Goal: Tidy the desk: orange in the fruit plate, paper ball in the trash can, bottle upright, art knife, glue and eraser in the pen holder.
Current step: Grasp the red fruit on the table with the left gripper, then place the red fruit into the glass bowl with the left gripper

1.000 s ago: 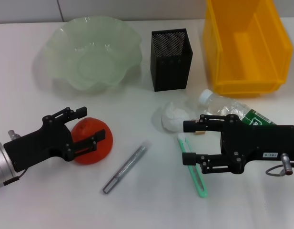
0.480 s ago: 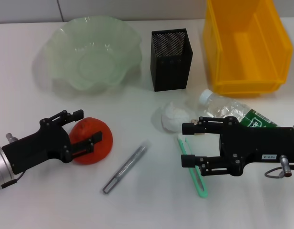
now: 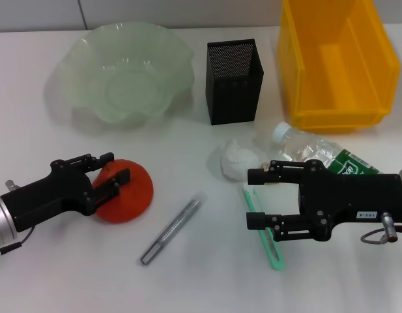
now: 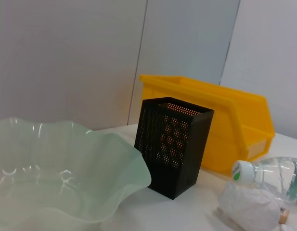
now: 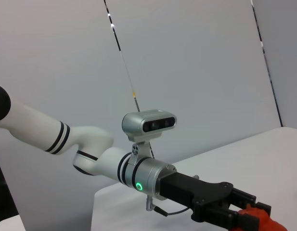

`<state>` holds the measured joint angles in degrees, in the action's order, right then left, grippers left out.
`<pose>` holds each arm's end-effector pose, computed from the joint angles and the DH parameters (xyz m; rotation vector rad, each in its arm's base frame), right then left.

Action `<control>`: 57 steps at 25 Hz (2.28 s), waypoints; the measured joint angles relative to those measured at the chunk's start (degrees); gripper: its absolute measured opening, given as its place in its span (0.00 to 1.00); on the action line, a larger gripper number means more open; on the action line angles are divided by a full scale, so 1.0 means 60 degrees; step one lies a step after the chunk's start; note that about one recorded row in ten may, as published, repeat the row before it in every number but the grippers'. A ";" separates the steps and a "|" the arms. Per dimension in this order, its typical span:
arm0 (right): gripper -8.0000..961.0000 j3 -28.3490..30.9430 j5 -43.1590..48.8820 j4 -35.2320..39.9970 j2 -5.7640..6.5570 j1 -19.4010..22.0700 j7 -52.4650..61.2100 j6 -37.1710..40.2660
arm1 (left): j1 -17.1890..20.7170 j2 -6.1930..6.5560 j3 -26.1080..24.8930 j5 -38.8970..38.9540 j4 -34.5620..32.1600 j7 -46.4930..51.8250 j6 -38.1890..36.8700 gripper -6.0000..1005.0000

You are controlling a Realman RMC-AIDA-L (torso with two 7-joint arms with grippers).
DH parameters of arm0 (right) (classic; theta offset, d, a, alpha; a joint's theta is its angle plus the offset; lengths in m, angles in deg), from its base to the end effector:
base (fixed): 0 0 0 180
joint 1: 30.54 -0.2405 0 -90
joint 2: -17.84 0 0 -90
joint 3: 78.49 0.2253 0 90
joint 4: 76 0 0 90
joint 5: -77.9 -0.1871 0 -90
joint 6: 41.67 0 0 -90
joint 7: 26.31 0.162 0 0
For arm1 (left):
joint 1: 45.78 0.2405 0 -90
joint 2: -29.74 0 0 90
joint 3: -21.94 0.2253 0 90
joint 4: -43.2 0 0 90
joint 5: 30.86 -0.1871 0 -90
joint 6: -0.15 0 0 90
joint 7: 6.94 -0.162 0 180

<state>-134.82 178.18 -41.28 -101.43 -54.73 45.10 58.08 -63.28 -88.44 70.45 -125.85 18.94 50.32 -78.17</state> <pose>0.1963 0.2453 -0.0232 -2.9334 0.4630 0.9856 -0.2836 0.2603 -0.0222 -2.4547 -0.6642 -0.6953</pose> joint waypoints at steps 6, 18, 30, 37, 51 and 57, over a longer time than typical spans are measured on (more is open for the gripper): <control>0.79 0.0016 0.0000 -0.0007 0.0000 0.0002 -0.0005 -0.0002 | -0.0042 0.0023 0.0000 0.0006 -0.0011 0.0255 0.0015 0.41; 0.79 -0.0009 0.0000 -0.0192 0.0000 0.0004 -0.0046 -0.0016 | -0.0329 -0.0056 -0.0096 0.0426 -0.0495 0.0814 -0.1099 0.21; 0.79 -0.0018 0.0006 -0.0656 0.0000 0.0088 -0.0383 0.0061 | -0.1872 -0.0147 -0.0086 0.2149 -0.0407 0.0785 0.0084 0.16; 0.79 -0.0029 0.0000 -0.0724 0.0000 0.0108 -0.0403 0.0089 | -0.2676 -0.0169 0.0023 0.2898 0.0042 0.0447 0.1507 0.15; 0.79 -0.0031 0.0006 -0.0736 0.0000 0.0038 -0.0505 0.0206 | -0.3565 -0.0165 0.0067 0.3578 0.1339 -0.1030 0.3717 0.15; 0.79 -0.0031 0.0006 -0.0747 0.0000 0.0021 -0.0538 0.0180 | -0.3570 -0.0165 0.0097 0.3938 0.1333 -0.1032 0.3971 0.21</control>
<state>-135.01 178.21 -45.77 -101.42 -54.60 41.88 59.16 -84.70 -89.43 71.04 -102.23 26.94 44.12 -54.34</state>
